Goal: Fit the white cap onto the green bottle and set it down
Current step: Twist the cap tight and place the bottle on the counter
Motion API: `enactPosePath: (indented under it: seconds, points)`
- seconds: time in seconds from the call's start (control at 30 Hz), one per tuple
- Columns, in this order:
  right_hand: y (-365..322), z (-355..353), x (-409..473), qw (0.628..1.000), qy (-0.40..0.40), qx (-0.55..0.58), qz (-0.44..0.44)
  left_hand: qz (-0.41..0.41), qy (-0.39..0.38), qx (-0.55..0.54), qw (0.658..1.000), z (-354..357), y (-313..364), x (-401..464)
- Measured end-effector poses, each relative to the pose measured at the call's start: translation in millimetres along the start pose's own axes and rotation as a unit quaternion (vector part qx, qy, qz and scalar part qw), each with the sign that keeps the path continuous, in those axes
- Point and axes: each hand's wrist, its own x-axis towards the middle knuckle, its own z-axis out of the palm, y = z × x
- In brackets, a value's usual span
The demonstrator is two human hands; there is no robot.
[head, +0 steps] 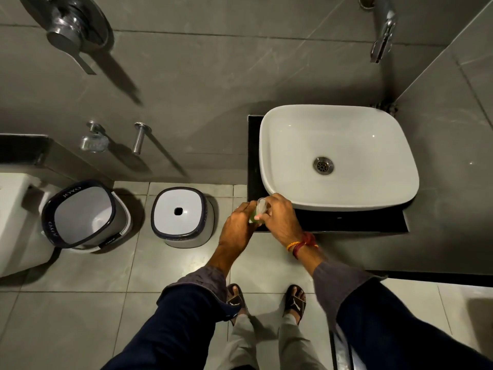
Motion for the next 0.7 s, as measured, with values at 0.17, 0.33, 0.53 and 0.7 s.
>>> enactPosePath:
  seconds: [0.17, 0.33, 0.53, 0.7]
  points:
    - [1.9, 2.5, 0.1, 0.999, 0.034, -0.001, -0.009, -0.010, 0.009, 0.004, 1.000, 4.3, -2.6, -0.9]
    - [-7.6, 20.5, -6.5, 0.998, 0.058, 0.002, -0.005, -0.008, 0.030, -0.018, 0.999, 1.9, -8.2, -4.7]
    - [-15.0, 30.6, -18.6, 0.986, 0.133, 0.043, 0.090, 0.003, 0.041, -0.021, 0.999, 5.2, 0.5, -5.0]
    - [-17.1, 27.7, -22.7, 0.982, 0.135, 0.076, 0.107, 0.016, 0.019, 0.003, 1.000, 1.8, 1.4, -4.6]
